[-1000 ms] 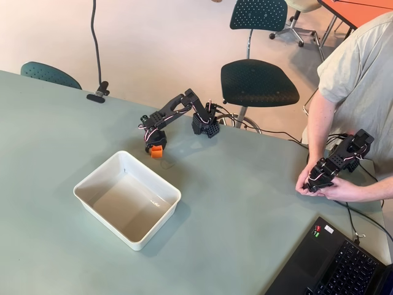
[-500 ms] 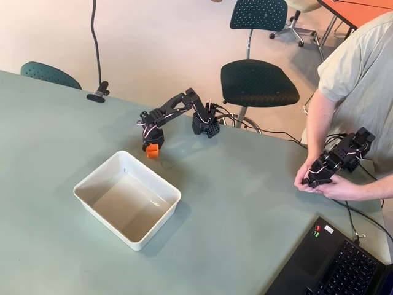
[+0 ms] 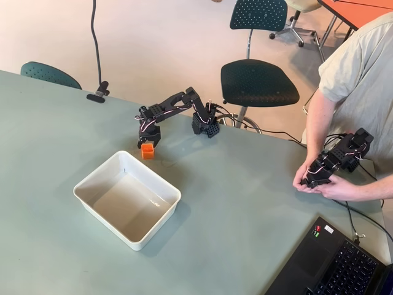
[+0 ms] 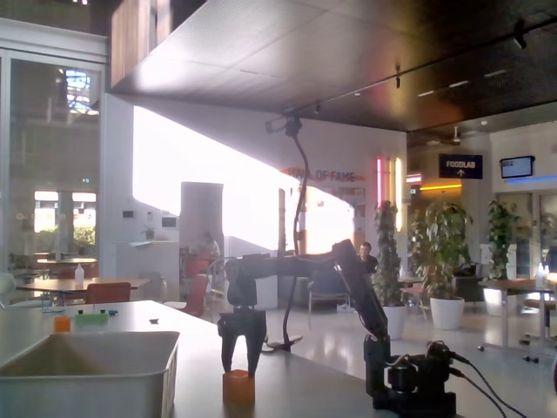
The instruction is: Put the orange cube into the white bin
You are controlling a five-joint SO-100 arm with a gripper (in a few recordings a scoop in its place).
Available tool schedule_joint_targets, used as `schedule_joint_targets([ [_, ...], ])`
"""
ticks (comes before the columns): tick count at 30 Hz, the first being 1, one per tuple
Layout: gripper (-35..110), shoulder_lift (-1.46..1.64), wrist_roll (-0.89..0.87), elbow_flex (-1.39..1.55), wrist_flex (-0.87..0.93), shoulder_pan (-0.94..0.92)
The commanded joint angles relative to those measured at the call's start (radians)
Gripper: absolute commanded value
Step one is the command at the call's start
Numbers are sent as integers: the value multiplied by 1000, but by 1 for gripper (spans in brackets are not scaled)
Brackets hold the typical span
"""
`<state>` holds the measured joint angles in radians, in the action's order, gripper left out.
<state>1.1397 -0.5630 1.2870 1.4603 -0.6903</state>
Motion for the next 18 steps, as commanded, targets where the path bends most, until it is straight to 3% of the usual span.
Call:
schedule_joint_targets([
  [1, 34, -15, 5, -18, 3, 3],
  [18, 34, -63, 6, -28, -9, 2],
])
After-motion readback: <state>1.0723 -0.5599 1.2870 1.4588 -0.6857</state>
